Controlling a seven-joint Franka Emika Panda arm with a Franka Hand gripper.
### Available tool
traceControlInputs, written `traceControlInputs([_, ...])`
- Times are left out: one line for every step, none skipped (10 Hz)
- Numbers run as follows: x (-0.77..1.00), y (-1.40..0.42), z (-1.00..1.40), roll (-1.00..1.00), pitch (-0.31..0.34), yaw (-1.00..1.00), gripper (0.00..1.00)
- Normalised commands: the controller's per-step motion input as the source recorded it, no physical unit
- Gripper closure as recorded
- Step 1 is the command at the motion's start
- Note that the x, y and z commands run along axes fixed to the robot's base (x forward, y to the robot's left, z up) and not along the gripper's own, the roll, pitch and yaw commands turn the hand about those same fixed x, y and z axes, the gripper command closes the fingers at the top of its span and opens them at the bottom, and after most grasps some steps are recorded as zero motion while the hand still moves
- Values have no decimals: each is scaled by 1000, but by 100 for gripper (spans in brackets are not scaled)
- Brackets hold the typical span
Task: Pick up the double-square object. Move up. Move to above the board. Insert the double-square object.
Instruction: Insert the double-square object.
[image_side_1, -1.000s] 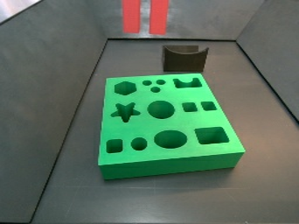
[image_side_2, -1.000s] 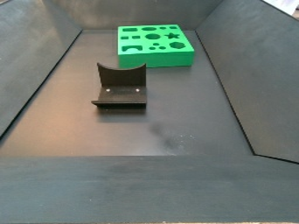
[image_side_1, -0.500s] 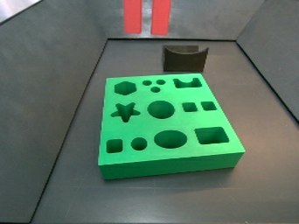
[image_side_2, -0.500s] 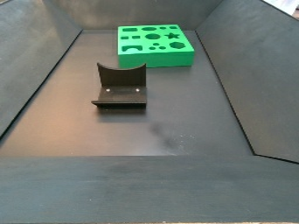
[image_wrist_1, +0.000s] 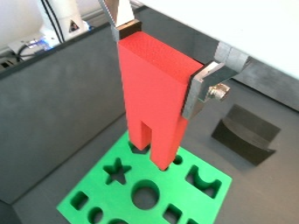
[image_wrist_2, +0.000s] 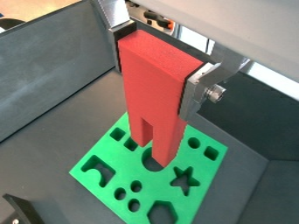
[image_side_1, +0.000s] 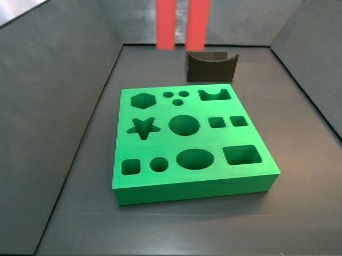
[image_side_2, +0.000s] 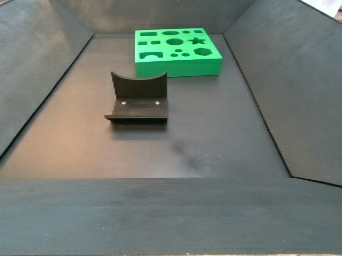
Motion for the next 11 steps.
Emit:
traceControlInputs([1000, -29, -260, 203, -11, 0, 100])
traceControlInputs([1000, 0, -251, 109, -7, 0, 100])
traceControlInputs([1000, 0, -283, 0, -46, 29, 100])
traceControlInputs([1000, 0, -289, 0, -56, 69, 100])
traceControlInputs([946, 0, -303, -13, -53, 146, 100])
traceControlInputs([906, 0, -309, -26, -47, 200, 100])
traceControlInputs([883, 0, -311, -30, -44, 229, 100])
traceControlInputs([866, 0, -306, -30, -46, 243, 100])
traceControlInputs([866, 0, -306, -26, -46, 243, 100])
traceControlInputs([866, 0, -291, -20, -44, 243, 100])
traceControlInputs([860, 0, -283, -7, -39, 246, 100])
